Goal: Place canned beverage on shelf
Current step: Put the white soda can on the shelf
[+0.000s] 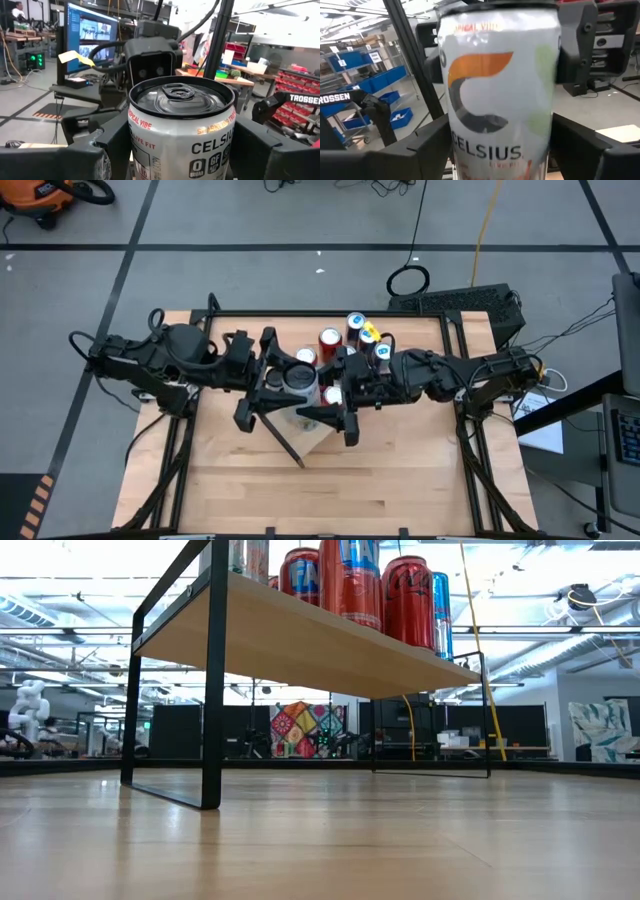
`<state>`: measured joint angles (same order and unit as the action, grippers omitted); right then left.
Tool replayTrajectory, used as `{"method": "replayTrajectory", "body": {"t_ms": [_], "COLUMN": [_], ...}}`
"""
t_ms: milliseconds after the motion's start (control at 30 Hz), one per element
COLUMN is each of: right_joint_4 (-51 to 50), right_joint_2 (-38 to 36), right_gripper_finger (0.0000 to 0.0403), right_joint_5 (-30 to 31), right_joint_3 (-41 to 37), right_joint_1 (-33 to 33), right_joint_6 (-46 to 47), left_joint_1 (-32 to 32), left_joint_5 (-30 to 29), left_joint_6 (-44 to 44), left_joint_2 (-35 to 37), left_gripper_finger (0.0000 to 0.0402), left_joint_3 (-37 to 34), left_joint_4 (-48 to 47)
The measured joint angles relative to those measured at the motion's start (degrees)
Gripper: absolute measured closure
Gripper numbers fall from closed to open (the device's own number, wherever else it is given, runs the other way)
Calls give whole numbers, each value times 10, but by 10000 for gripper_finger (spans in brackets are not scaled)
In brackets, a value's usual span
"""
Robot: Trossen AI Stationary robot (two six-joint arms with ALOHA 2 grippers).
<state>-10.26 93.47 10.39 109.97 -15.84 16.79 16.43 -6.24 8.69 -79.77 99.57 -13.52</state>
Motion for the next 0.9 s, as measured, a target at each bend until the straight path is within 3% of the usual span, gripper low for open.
{"method": "replayTrajectory", "body": {"t_ms": [233, 700, 900], "right_joint_4": [1, -14, -12], "right_joint_2": [0, 0, 0], "right_gripper_finger": [120, 160, 140], "right_joint_5": [1, -1, -2], "right_joint_3": [0, 0, 0], "right_joint_1": [0, 0, 0], "right_joint_6": [-29, -26, -11], "left_joint_1": [0, 1, 1], "left_joint_5": [0, 4, 4], "left_joint_6": [-4, -4, 2], "left_joint_2": [0, -1, -3], "left_gripper_finger": [146, 146, 146], "left_joint_3": [0, 0, 0], "left_joint_4": [-13, -39, -43]}}
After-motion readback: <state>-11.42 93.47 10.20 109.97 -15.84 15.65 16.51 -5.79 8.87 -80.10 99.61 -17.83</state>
